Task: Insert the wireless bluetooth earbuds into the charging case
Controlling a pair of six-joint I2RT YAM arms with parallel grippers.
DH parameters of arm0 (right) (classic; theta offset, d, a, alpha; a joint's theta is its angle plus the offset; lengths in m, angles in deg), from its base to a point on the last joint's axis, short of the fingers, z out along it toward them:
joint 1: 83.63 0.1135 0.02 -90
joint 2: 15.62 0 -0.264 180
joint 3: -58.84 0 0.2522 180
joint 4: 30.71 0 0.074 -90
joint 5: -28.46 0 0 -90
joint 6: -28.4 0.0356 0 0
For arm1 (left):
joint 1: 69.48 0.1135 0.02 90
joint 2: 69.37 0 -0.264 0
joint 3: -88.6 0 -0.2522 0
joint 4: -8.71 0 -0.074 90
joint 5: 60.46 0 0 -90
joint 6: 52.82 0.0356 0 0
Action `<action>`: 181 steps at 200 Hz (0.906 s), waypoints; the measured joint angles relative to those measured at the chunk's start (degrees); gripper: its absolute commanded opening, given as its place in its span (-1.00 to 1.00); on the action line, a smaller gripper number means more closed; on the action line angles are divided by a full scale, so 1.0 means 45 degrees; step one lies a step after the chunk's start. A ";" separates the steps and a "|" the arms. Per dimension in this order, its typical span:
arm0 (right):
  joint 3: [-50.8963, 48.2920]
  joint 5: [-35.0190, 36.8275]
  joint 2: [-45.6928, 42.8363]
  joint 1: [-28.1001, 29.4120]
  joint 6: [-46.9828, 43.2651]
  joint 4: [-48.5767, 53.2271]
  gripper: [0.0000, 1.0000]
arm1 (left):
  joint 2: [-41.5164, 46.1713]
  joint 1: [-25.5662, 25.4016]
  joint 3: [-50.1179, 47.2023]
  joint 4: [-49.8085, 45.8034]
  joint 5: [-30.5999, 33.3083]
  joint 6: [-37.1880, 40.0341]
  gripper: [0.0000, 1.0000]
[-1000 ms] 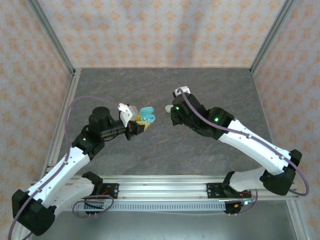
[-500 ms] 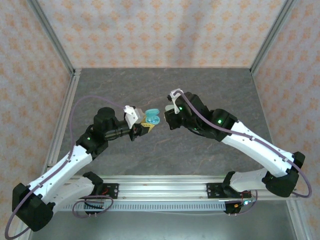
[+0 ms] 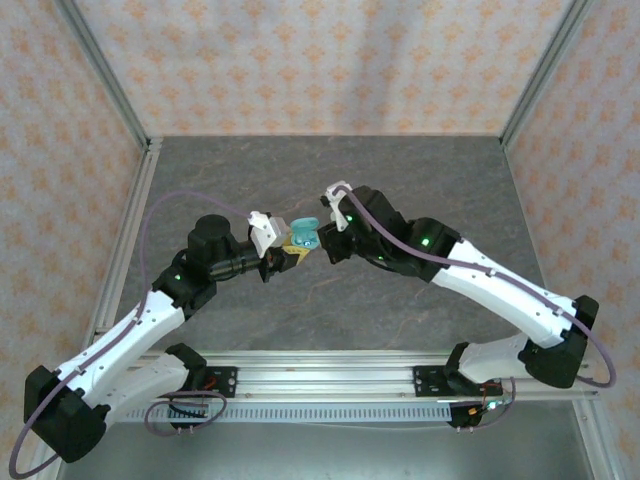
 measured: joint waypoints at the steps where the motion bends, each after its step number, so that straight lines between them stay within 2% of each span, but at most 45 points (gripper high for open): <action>1: 0.0000 0.0005 0.0015 0.0010 -0.0010 0.0000 -0.78 | 0.0000 0.0000 0.0000 0.0000 0.0005 0.0000 -1.00; 72: 0.0631 0.0879 0.0772 0.0563 -0.0748 0.0102 -0.78 | 0.0000 0.0005 0.0000 -0.0034 0.0175 0.0000 -1.00; 181: 0.0845 0.1695 0.1093 0.0641 -0.1355 0.0510 -0.76 | 0.0000 0.0005 0.0019 -0.0073 0.0209 0.0000 -1.00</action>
